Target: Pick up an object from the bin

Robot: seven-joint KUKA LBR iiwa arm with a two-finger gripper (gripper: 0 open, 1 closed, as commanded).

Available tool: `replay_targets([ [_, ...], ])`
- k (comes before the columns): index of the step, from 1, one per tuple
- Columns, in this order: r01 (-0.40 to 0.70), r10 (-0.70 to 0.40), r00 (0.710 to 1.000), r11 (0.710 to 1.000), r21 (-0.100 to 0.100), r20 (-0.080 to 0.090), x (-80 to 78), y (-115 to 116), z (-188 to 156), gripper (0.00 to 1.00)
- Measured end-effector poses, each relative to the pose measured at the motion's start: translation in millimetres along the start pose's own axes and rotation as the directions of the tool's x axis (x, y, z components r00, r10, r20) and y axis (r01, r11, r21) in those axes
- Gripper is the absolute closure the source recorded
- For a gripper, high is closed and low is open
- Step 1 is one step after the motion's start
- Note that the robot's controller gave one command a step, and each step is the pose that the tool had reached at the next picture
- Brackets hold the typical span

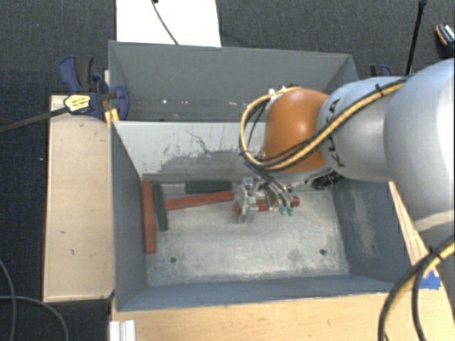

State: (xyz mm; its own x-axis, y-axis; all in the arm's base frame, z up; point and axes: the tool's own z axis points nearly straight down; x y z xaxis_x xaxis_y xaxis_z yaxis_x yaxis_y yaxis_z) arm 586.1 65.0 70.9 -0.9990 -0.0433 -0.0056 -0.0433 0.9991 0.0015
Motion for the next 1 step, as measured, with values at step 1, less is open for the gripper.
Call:
replay_targets([
  [1,0.24,-0.24,0.971,0.971,0.002,0.003,29.0,-32.8,-121.6,1.0],
])
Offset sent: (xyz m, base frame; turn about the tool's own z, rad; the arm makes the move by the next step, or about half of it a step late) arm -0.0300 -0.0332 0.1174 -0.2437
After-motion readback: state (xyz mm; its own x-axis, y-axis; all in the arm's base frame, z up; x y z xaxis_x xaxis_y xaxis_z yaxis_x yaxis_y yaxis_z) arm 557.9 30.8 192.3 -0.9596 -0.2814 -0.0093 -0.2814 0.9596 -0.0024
